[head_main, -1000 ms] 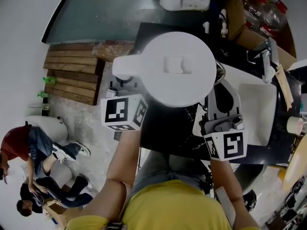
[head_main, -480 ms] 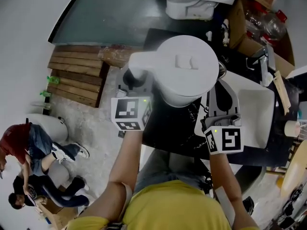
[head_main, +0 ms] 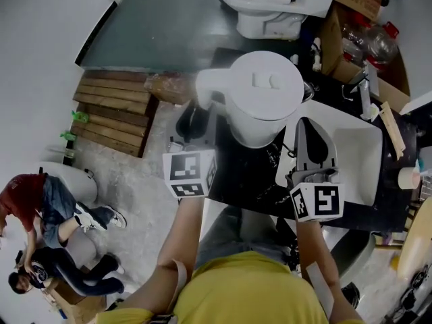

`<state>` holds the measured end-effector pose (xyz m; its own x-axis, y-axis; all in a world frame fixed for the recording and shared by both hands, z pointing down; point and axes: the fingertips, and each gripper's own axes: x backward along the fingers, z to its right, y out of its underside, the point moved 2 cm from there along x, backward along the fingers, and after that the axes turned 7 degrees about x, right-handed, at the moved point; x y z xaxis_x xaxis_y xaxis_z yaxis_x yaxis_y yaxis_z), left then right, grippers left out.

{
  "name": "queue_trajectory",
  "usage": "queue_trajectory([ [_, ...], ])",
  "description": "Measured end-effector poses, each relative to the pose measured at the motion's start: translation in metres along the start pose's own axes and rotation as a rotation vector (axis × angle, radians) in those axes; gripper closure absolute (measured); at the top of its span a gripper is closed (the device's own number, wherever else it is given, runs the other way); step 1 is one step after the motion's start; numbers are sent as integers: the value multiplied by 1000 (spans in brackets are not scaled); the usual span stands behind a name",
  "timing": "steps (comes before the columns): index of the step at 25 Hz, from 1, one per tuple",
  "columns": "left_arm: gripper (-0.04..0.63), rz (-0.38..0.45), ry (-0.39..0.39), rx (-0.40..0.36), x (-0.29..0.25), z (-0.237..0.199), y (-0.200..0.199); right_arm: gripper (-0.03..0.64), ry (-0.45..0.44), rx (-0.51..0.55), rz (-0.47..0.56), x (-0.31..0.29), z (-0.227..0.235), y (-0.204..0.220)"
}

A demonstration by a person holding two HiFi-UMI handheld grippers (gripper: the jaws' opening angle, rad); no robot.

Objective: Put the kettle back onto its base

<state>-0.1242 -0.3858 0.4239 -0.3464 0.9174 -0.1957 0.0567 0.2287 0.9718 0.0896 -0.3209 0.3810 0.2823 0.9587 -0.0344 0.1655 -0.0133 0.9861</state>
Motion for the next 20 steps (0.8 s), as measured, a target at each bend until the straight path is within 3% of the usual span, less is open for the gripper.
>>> queue_trajectory([
  [5, 440, 57, 35, -30, 25, 11, -24, 612, -10, 12, 12, 14, -12, -11],
  [8, 581, 83, 84, -23, 39, 27, -35, 612, -21, 21, 28, 20, -19, -20],
  [20, 584, 65, 200, -1, 85, 72, -58, 612, -69, 48, 56, 47, -45, -57],
])
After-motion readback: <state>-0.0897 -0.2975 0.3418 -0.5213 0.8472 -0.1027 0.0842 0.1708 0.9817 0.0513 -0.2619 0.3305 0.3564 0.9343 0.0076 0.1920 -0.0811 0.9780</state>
